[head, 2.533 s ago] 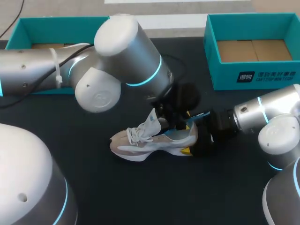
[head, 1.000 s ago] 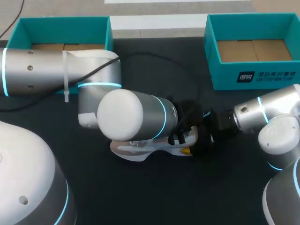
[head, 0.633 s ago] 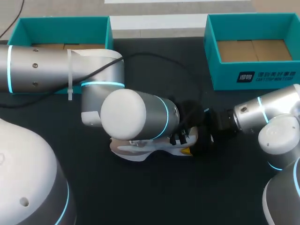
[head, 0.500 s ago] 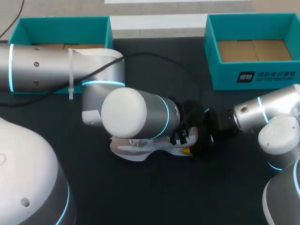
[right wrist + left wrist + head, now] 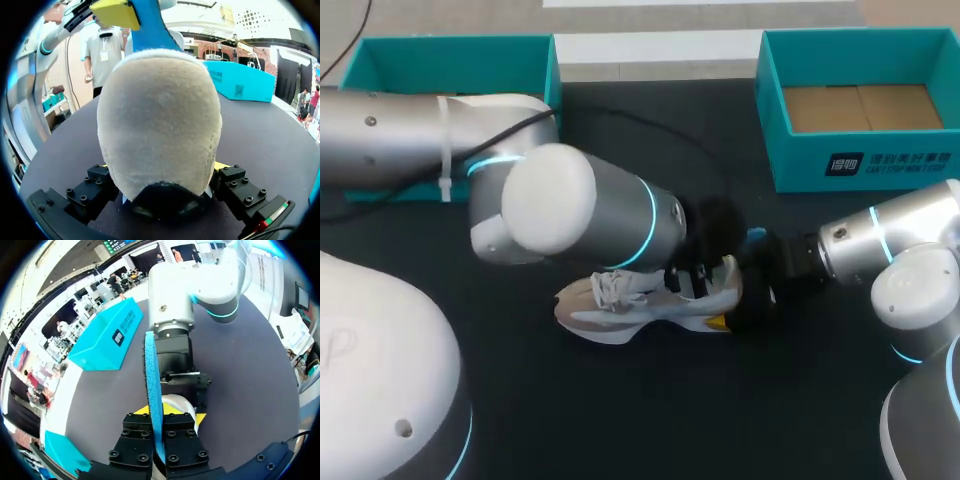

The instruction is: Take the shoe out of the shoebox, open the shoe tongue, remove and reinsert the insole, then place the shoe into the shoebox

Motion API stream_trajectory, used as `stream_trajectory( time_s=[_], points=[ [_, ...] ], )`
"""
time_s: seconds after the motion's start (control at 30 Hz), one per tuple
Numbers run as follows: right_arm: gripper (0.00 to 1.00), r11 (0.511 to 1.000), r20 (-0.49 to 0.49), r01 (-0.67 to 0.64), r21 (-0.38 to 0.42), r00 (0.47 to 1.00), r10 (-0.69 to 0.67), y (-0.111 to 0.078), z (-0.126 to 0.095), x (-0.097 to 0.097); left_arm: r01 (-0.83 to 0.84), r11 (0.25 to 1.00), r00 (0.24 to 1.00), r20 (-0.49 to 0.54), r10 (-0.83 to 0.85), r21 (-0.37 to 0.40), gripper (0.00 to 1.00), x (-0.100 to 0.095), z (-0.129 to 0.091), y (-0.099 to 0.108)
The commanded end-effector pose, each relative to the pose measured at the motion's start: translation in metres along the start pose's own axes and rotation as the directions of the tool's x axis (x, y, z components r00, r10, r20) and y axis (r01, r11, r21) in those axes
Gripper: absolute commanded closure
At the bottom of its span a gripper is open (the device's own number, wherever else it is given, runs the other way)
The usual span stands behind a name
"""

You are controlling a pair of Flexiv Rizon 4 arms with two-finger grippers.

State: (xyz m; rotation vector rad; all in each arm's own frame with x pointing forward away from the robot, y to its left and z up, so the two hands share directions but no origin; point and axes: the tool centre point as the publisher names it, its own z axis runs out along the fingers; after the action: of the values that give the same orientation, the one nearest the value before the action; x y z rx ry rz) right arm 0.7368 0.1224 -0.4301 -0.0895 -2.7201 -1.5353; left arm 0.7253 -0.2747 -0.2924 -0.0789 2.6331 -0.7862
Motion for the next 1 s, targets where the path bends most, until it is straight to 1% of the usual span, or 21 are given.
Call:
stream_trajectory(
  time_s=[0.03, 0.1, 0.17, 0.37, 0.43, 0.47, 0.53, 0.67, 1.0],
  points=[
    [1.0, 1.0, 0.001, -0.001, 0.004, 1.0, 0.001, -0.004, 0.006, -0.001, -0.021, 1.0, 0.996, -0.085, 0.02, -0.01, 1.0, -0.006, -0.021, -0.005],
    [1.0, 1.0, 0.001, -0.001, 0.004, 1.0, 0.001, -0.004, 0.006, -0.001, -0.024, 1.0, 0.993, -0.118, 0.024, -0.001, 1.0, -0.006, -0.025, -0.008],
    [1.0, 1.0, 0.001, -0.001, 0.004, 1.0, 0.001, -0.004, 0.006, -0.001, -0.026, 1.0, 0.991, -0.129, 0.026, 0.005, 1.0, -0.006, -0.028, -0.01],
    [1.0, 1.0, 0.001, -0.001, 0.004, 1.0, 0.001, -0.004, 0.006, -0.001, -0.016, 0.999, 0.971, -0.236, 0.025, 0.038, 1.0, -0.009, -0.04, -0.021],
    [1.0, 1.0, 0.001, -0.001, 0.004, 1.0, 0.001, -0.004, 0.006, -0.001, -0.014, 0.999, 0.971, -0.236, 0.023, 0.037, 1.0, -0.01, -0.045, -0.025],
    [1.0, 1.0, 0.001, -0.001, 0.004, 1.0, 0.001, -0.004, 0.006, -0.001, -0.014, 0.999, 0.967, -0.254, 0.024, 0.043, 1.0, -0.011, -0.048, -0.028],
    [1.0, 1.0, 0.001, -0.001, 0.004, 1.0, 0.001, -0.004, 0.006, -0.001, -0.008, 0.998, 0.952, -0.306, 0.025, 0.056, 1.0, -0.012, -0.053, -0.033],
    [1.0, 1.0, 0.001, -0.001, 0.004, 1.0, 0.001, -0.004, 0.006, -0.001, 0.015, 0.995, 0.891, -0.453, 0.032, 0.101, 1.0, -0.018, -0.063, -0.041],
    [1.0, 1.0, 0.001, -0.001, 0.004, 1.0, 0.001, -0.004, 0.006, -0.001, 0.021, 0.978, 0.846, -0.525, 0.094, 0.209, 1.0, -0.022, -0.098, -0.061]
  ],
)
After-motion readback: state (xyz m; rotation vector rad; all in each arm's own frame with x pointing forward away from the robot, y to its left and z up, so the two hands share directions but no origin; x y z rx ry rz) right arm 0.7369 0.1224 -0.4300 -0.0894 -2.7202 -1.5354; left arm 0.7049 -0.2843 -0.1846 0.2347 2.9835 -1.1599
